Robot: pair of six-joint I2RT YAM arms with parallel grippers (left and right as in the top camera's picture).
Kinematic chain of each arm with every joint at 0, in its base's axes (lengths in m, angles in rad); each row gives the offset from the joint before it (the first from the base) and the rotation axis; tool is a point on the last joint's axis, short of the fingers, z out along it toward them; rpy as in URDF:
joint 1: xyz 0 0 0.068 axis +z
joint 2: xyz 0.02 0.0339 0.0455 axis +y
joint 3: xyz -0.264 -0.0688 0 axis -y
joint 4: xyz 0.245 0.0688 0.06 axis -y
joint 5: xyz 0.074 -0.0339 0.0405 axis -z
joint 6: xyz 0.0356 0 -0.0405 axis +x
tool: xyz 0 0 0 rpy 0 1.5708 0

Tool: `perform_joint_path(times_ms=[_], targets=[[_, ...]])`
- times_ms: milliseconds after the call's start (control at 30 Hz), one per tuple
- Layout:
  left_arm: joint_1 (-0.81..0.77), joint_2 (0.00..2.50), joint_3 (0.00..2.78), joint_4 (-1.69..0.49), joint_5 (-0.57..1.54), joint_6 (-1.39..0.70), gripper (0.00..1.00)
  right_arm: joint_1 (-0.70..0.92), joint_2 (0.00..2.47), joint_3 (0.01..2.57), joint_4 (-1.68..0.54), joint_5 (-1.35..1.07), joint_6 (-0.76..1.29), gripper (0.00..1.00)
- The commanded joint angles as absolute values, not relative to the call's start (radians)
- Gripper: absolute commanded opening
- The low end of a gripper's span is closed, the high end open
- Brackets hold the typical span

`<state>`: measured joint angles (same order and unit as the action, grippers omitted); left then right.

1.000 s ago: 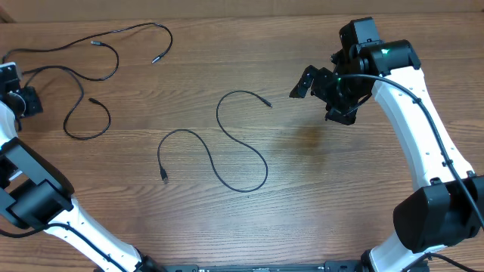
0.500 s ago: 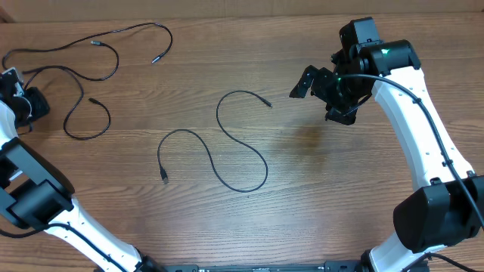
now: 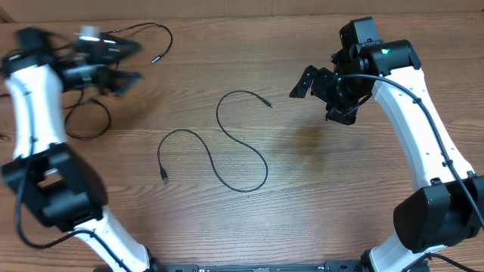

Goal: Untangle cables
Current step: 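Move the left gripper back toward the center cable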

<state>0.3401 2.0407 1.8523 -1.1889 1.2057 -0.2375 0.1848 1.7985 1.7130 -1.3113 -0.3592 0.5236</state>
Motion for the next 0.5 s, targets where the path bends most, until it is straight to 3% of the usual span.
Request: perform_joint_path(times_ms=[0, 100, 200, 467], targets=[[0.212, 2.038, 1.855, -1.284, 0.948, -0.154, 1.00, 0.184, 1.787, 1.729, -1.311, -0.357, 0.519, 1.00], [0.102, 2.015, 1.855, -1.383, 0.762, -0.152, 1.00, 0.184, 1.787, 1.729, -1.311, -0.357, 0.519, 1.00], [-0.014, 1.960, 1.855, -1.435, 0.412, -0.140, 1.00, 0.184, 1.787, 1.729, -1.311, -0.357, 0.519, 1.00], [-0.244, 1.709, 1.854, -1.502, 0.239, -0.280, 1.00, 0.184, 1.787, 1.729, -1.311, -0.357, 0.519, 1.00]])
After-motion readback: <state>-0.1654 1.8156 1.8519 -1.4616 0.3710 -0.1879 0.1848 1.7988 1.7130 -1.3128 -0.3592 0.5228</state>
